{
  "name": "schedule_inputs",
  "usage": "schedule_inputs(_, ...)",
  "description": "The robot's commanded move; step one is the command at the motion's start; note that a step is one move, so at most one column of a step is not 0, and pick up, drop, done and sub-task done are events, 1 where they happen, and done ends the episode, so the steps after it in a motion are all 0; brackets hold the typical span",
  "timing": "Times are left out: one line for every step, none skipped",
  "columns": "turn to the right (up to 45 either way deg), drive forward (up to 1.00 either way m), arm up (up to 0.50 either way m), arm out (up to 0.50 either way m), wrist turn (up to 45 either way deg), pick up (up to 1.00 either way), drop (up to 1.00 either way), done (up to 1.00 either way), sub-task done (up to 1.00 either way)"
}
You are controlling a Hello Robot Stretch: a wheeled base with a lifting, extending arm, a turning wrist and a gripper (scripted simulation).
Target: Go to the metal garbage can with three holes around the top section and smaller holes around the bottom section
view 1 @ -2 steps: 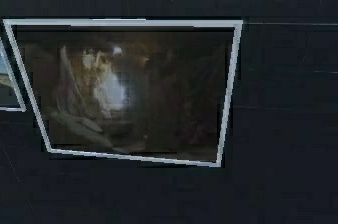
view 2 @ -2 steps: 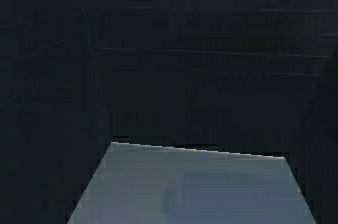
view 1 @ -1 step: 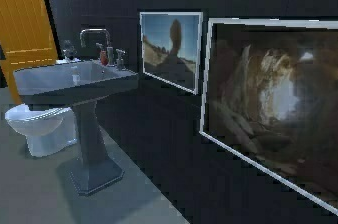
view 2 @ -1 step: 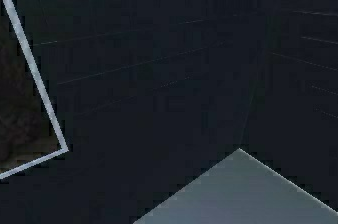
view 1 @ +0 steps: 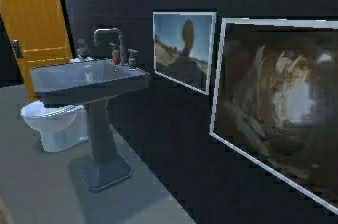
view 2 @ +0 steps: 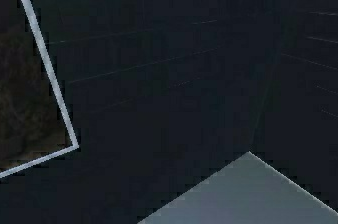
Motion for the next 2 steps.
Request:
schedule_inputs(0.0,0.55,0.0,0.0,0.0,0.0,0.0,0.0,0.0)
schedule_inputs(-45.0,0.0,0.0,0.0,0.0,0.0,0.0,0.0,0.0)
